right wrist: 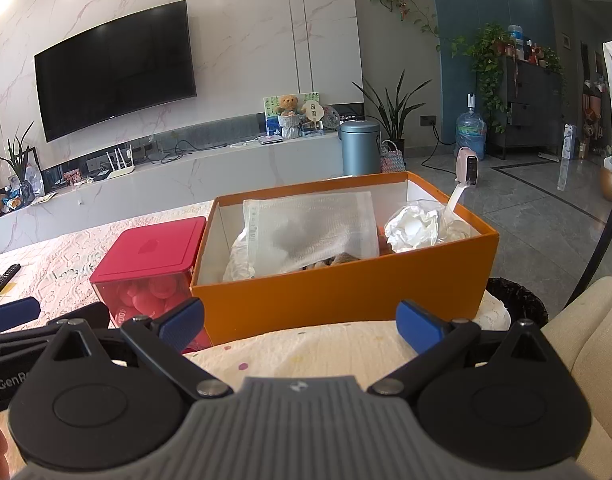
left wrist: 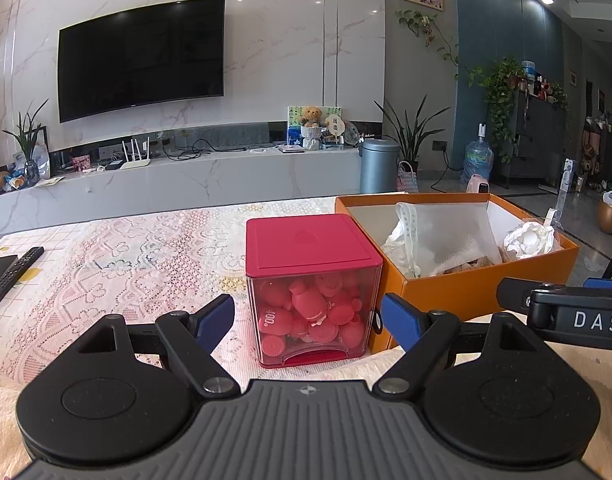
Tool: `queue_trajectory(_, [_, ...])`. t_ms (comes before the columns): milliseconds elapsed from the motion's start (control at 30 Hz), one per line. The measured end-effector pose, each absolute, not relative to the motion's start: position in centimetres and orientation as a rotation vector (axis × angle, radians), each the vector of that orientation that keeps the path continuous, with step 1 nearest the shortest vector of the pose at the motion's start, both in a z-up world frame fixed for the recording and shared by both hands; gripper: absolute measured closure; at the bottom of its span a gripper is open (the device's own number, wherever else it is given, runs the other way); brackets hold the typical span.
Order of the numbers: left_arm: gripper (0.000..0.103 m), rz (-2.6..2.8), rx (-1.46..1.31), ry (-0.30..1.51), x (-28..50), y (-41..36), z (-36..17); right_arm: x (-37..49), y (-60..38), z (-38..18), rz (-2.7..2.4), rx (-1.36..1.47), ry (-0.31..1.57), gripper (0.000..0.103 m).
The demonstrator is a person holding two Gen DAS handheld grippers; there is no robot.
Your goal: Organize soft objects
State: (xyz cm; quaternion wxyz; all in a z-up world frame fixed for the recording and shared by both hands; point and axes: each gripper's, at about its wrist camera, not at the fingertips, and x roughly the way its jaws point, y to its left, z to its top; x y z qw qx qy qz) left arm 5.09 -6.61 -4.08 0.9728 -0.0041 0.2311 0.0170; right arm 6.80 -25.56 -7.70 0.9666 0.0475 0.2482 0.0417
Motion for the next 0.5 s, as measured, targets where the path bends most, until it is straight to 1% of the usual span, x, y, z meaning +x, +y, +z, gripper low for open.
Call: queue_trajectory(500, [0.006,0.042,-0.010,0.466,4.99,-6.68,-3.70,6.80,-25.56,-7.71,0.085,0.096,0.502,0.003])
